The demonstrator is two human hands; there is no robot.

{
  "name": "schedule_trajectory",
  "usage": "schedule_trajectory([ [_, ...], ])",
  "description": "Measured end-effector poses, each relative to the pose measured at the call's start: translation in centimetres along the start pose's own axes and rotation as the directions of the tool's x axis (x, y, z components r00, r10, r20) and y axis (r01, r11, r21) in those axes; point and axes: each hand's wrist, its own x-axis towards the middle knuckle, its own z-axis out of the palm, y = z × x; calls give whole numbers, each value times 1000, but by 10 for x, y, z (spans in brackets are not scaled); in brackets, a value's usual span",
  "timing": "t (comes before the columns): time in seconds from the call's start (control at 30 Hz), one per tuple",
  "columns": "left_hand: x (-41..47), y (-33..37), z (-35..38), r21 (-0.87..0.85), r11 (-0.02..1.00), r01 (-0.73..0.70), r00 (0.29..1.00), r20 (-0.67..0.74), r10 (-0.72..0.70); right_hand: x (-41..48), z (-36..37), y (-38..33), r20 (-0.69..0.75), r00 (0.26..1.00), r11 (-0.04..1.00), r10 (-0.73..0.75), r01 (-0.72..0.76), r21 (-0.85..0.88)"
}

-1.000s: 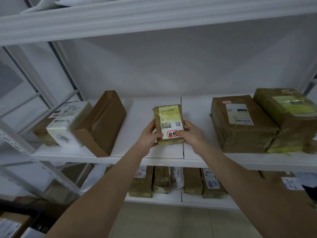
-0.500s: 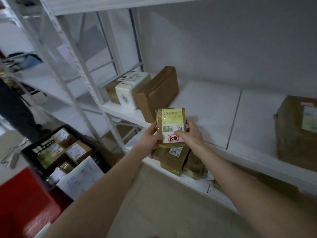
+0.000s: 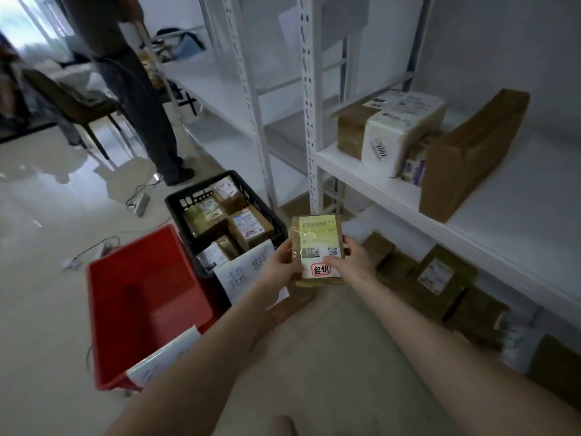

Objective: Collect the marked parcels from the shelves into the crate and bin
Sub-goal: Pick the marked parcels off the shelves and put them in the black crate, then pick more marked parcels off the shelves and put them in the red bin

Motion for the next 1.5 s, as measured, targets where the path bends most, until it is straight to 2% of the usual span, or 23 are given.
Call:
schedule_trajectory([
  [0.2,47,-10,-130,-56,995,82,990,-114,-87,48,128,-46,149,989,999,17,-21,27],
  [0.37,82,-12,-201,-70,991,111,973,-196,-123,87,200,-75,232,972,999,29,-23,-32],
  [0.57,153,-8,-262,-162,980,115,932,-324,-163,165,270,-112,293,955,992,-43,77,-104],
  [0.8,275,9,-333,-228,969,92,867,-461,-190,298,369,-150,356,928,953,-111,201,-226],
  [0.93,346,4,-371,-244,955,171,825,-494,-274,359,413,-160,407,908,870,-98,277,-408],
  [1.1,400,-7,-406,-263,936,232,806,-487,-337,400,455,-167,455,886,787,-86,341,-514],
  [1.23,425,-22,-422,-276,926,258,798,-480,-365,414,476,-165,489,865,700,-111,418,-580],
  [1.33,435,-34,-424,-241,919,313,803,-449,-391,417,483,-160,524,848,613,-83,458,-644],
  [1.5,440,-38,-425,-148,925,349,804,-461,-376,417,486,-161,523,848,527,-78,481,-701],
])
